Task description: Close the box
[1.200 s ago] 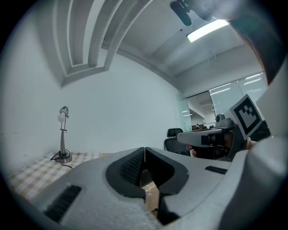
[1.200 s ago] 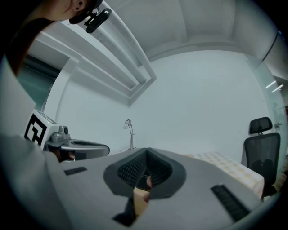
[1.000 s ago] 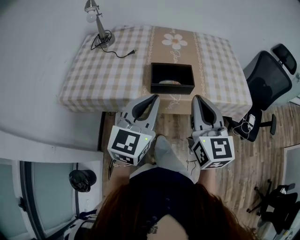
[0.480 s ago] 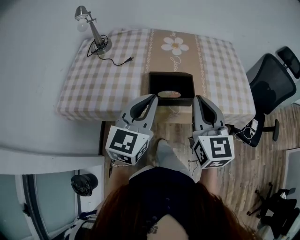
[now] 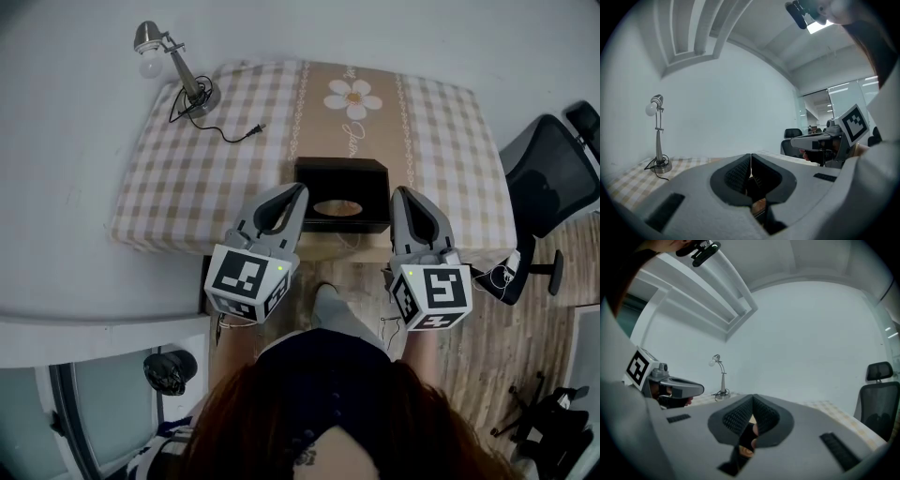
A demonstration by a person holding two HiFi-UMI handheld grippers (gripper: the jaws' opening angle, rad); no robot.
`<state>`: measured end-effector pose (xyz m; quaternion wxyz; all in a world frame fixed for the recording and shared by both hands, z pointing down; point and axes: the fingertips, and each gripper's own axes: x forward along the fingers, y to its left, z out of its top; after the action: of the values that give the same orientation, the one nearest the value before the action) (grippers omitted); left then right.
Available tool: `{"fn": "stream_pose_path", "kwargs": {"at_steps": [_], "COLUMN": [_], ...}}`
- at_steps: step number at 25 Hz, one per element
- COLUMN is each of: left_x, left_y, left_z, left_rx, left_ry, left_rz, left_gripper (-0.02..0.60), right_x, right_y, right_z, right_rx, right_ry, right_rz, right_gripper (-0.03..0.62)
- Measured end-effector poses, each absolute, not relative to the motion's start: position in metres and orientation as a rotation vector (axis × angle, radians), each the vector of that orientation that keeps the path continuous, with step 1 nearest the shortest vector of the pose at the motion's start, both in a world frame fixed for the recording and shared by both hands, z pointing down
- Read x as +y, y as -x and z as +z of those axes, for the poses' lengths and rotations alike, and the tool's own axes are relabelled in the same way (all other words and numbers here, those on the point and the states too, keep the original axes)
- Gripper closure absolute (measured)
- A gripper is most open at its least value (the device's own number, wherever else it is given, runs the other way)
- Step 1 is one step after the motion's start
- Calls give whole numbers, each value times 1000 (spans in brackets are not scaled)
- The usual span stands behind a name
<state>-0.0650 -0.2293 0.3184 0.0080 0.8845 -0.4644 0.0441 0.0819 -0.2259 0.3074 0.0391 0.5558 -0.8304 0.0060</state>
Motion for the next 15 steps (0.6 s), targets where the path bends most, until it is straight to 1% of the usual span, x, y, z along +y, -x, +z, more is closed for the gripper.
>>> {"fn": "stream_pose_path", "kwargs": {"at_steps": [8,15], "left_x": [-264,-288], "left_y": [79,93], "left_z": [341,357], "left_rx": [-1474,-1478], "left_ry": [-2668,-2588], "left_rz": [208,210], "left_gripper": [554,554], "right_x": [-266,-292], "right_y": [-95,-101], "right_z": [320,337], "right_rx": [-2520,-2491], "right_ry": [-1670,-1614], "right_rz": [52,72], "right_gripper": [577,577]}}
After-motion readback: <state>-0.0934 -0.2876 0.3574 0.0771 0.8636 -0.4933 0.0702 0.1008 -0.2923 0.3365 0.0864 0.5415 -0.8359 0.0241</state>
